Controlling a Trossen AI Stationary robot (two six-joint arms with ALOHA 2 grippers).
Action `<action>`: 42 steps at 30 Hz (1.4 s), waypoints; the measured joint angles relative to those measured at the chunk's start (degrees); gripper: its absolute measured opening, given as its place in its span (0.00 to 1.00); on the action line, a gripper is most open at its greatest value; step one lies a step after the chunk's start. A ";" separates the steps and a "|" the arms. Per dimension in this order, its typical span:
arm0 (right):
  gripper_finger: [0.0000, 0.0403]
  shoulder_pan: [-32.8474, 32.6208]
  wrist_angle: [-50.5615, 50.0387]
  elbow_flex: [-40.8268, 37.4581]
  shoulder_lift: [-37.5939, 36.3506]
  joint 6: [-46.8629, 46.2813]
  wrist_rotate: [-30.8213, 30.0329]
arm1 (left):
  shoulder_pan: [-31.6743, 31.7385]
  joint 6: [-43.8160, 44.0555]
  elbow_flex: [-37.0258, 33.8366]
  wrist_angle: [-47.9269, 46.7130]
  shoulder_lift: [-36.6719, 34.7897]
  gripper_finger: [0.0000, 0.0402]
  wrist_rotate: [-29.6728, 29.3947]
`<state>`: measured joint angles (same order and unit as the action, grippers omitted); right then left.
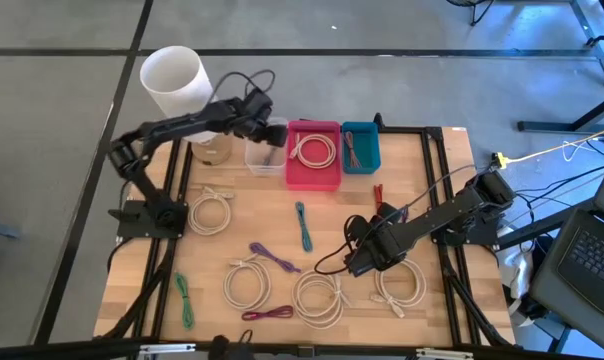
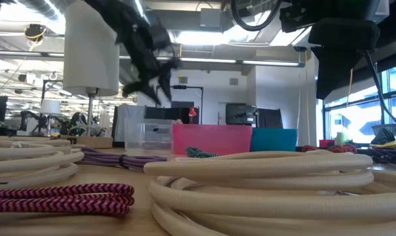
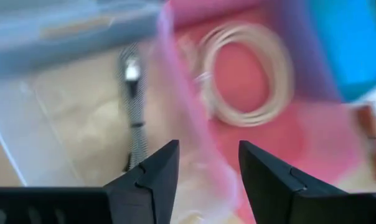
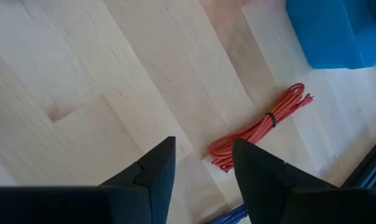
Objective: Pick & Place USB Port
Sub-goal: Put the red charger cable into the blue bin
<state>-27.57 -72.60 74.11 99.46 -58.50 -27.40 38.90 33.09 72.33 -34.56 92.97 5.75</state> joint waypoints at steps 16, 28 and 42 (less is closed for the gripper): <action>0.40 1.96 -2.49 0.02 0.00 -7.25 2.01 | -24.42 -16.87 0.33 -8.32 -31.44 0.38 1.93; 0.40 16.03 -4.85 -5.48 -2.64 -7.54 2.86 | -55.90 -7.60 -8.42 -20.43 -33.25 0.36 -29.68; 0.40 25.89 35.58 -40.90 -31.76 -10.85 15.02 | -67.87 5.20 -26.92 -10.54 -33.25 0.36 -38.02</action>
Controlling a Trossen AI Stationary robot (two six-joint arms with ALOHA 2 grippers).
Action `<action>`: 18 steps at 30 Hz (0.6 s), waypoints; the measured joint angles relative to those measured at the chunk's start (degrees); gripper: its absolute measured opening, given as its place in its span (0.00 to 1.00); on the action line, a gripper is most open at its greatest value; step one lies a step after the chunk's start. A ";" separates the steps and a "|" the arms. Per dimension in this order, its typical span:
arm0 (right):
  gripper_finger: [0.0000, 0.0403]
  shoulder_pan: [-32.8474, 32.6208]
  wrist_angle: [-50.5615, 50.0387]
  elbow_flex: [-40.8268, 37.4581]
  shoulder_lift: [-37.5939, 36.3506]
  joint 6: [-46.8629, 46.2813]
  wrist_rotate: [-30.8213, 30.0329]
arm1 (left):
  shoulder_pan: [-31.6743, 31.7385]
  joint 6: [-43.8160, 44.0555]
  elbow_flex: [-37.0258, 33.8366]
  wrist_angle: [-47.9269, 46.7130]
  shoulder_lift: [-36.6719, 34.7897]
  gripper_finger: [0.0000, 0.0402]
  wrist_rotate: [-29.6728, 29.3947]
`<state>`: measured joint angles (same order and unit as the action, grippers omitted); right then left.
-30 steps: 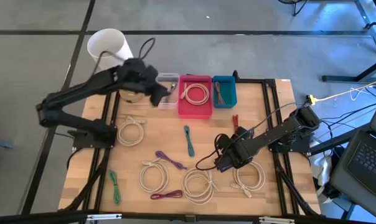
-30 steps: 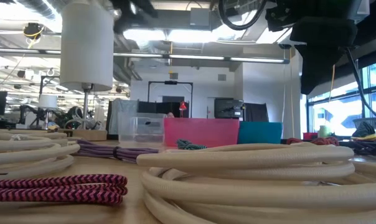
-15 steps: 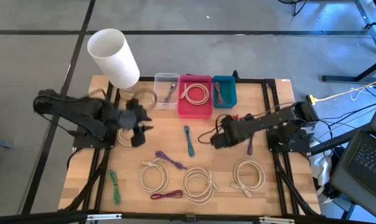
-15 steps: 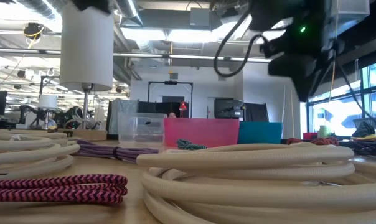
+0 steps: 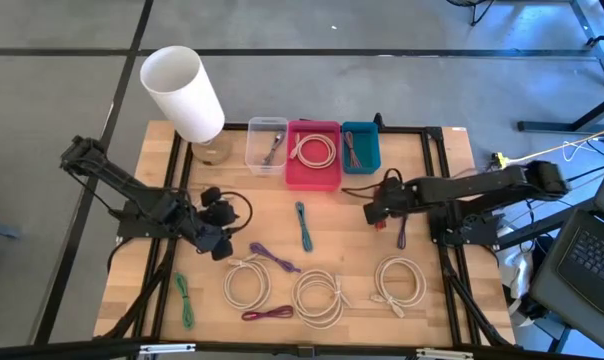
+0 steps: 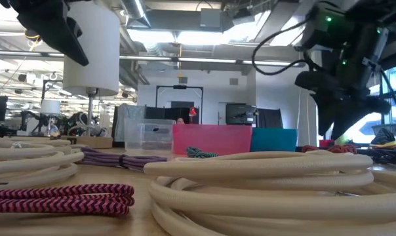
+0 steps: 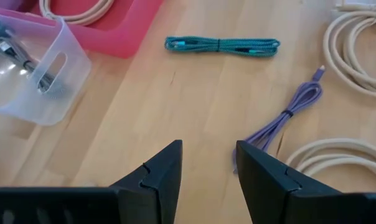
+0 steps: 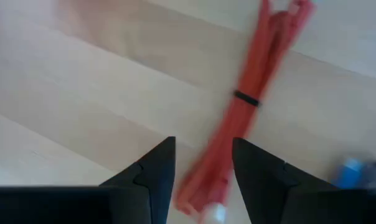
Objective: Pick & Place USB Port
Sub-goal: Put the red charger cable into the blue bin
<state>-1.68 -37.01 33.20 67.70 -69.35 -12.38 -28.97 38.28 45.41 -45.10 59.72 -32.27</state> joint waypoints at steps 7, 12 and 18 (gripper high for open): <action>0.40 2.16 6.67 -5.33 -0.67 -1.78 0.02 | 0.00 0.00 -0.99 1.72 0.00 0.36 -0.53; 0.40 3.03 8.74 -6.91 2.19 -1.48 -0.02 | 0.02 -1.64 -0.99 1.70 0.00 0.36 -1.66; 0.40 4.64 8.60 -6.95 6.76 -0.22 -0.81 | 0.08 -4.96 -0.99 1.68 0.00 0.36 -3.43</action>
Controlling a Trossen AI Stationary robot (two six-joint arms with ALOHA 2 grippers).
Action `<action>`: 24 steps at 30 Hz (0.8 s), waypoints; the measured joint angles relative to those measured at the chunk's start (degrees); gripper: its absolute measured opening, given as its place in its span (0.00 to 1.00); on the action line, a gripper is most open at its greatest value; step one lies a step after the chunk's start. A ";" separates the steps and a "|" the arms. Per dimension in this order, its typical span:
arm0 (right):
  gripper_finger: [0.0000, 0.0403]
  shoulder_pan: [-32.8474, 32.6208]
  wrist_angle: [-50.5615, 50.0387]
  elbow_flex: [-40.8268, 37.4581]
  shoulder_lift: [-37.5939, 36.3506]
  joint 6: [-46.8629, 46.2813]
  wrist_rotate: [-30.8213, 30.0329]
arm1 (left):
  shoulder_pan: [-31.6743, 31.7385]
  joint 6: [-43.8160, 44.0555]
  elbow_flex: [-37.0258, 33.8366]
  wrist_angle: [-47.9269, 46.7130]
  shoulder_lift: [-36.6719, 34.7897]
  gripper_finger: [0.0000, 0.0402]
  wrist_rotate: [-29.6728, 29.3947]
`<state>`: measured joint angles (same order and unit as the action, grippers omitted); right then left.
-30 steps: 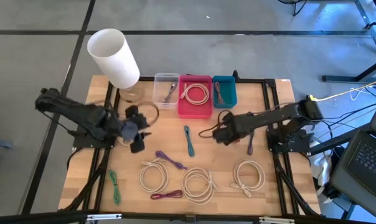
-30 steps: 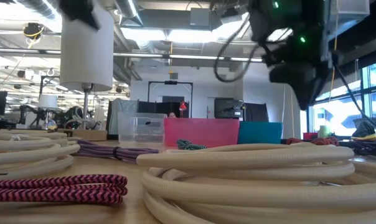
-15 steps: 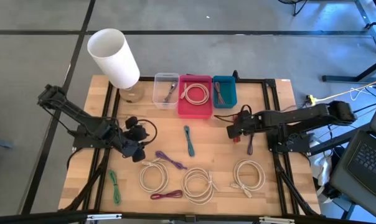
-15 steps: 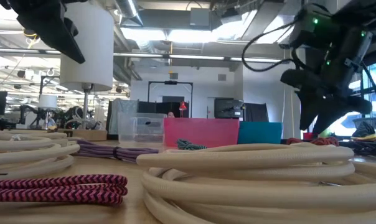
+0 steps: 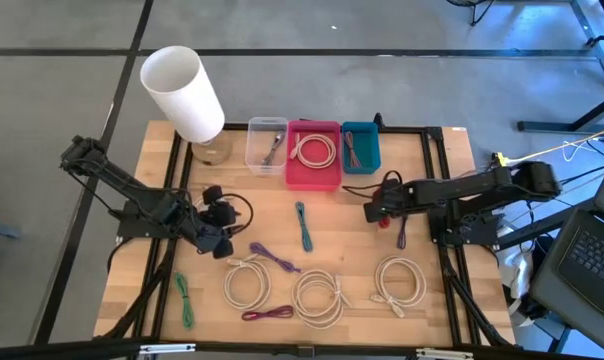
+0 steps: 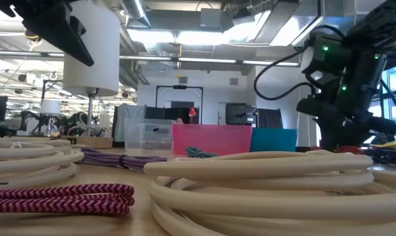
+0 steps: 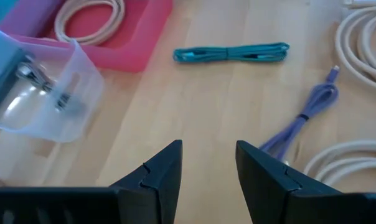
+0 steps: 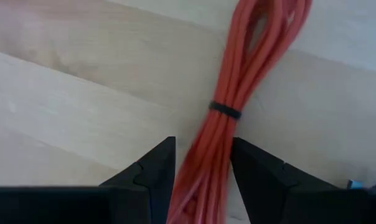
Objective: Pick & Place USB Port
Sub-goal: Put the red charger cable into the blue bin
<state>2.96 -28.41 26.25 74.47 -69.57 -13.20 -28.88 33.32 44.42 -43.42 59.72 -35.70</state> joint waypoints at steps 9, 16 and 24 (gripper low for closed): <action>0.31 0.26 0.40 0.61 0.35 -0.89 -0.71 | 1.55 -0.11 0.00 0.02 0.00 0.36 -3.87; 0.06 -0.15 -1.18 2.44 -0.08 -1.19 3.18 | 5.30 0.19 0.00 4.54 0.00 0.36 -10.35; 0.06 -2.30 -14.24 18.89 -0.12 2.20 0.30 | 9.67 -3.27 0.00 9.62 0.00 0.36 -11.12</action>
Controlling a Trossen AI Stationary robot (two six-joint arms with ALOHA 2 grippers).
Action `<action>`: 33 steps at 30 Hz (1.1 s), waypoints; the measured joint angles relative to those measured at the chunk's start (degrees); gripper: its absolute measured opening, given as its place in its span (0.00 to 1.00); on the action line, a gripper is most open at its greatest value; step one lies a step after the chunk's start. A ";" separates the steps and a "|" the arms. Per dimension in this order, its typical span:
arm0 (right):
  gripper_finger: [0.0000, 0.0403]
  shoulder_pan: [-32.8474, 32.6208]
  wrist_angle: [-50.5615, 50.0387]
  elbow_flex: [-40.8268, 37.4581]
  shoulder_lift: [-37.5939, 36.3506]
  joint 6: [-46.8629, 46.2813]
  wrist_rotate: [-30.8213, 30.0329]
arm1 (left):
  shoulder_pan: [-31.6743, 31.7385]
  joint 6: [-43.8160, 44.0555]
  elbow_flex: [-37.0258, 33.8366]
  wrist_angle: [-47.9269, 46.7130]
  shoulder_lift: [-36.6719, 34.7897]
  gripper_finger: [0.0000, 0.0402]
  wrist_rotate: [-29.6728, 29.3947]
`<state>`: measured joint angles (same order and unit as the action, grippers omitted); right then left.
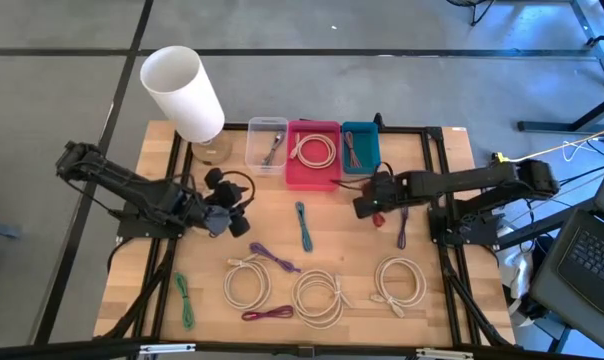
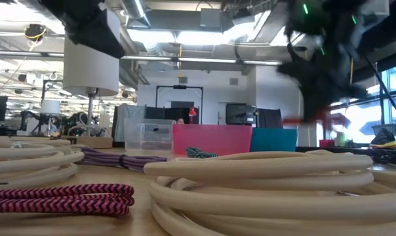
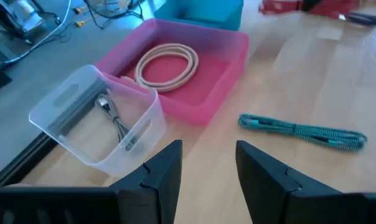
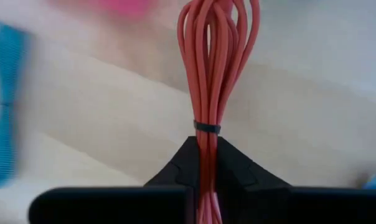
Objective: Pick & Place USB Port
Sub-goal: Put the red charger cable into the blue bin
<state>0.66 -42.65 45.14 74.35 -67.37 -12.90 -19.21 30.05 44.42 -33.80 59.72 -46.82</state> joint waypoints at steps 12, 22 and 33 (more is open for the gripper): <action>0.06 14.05 -13.43 27.32 -0.15 19.93 -6.10 | 6.52 -9.61 0.00 12.79 0.00 0.36 -0.04; 0.06 33.25 -8.17 27.61 3.81 34.64 12.08 | 9.96 -11.30 0.00 14.70 0.00 0.36 0.36; 0.06 38.78 -4.00 27.61 15.27 41.08 16.15 | 11.51 -11.35 0.00 20.03 0.00 0.36 0.40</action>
<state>39.44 -46.65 72.75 89.62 -26.29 3.25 -7.70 18.70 44.42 -13.77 59.72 -46.41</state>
